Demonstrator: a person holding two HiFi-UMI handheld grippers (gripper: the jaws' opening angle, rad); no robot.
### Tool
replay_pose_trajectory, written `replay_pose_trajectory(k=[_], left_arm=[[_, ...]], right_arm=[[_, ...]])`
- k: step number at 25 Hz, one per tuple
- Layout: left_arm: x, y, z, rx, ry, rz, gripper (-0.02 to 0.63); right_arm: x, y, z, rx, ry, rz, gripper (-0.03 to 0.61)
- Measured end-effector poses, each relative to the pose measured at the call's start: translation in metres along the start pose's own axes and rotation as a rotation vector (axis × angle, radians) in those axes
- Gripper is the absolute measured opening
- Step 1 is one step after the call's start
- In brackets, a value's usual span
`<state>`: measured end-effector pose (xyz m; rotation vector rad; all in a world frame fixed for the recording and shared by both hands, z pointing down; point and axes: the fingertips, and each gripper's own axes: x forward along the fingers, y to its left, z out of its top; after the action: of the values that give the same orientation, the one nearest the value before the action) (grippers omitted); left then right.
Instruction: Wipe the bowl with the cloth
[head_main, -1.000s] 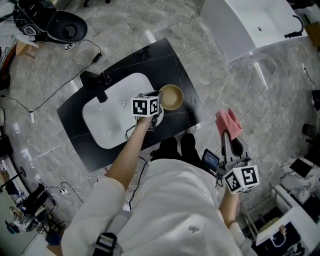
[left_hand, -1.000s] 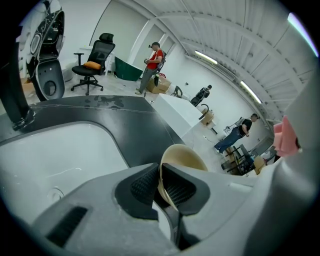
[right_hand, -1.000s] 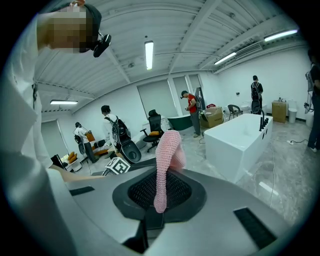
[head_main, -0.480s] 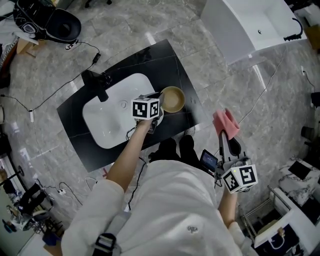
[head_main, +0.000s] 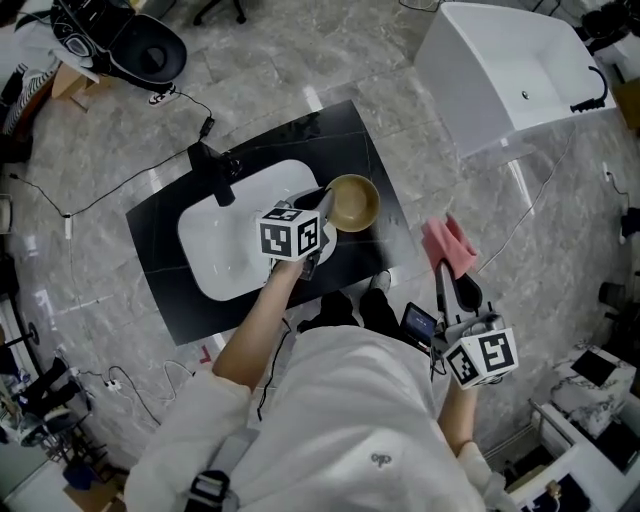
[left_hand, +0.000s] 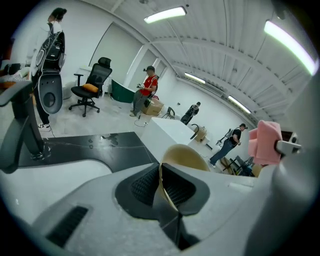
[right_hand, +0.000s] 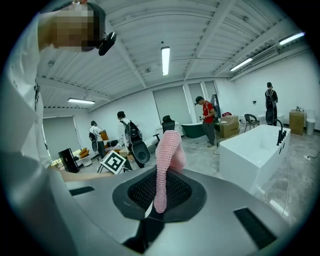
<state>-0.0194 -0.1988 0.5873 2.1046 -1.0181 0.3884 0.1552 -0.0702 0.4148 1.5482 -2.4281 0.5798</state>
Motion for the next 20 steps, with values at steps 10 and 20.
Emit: replay_pose_trajectory(k=[10, 20], left_arm=[[-0.063, -0.015, 0.058, 0.066, -0.167, 0.069, 0.028], [-0.111, -0.038, 0.077, 0.111, -0.257, 0.121, 0.028]], right_arm=[[0.024, 0.040, 0.042, -0.091, -0.102, 0.120, 0.017], [0.029, 0.077, 0.062, -0.141, -0.165, 0.250, 0.017]])
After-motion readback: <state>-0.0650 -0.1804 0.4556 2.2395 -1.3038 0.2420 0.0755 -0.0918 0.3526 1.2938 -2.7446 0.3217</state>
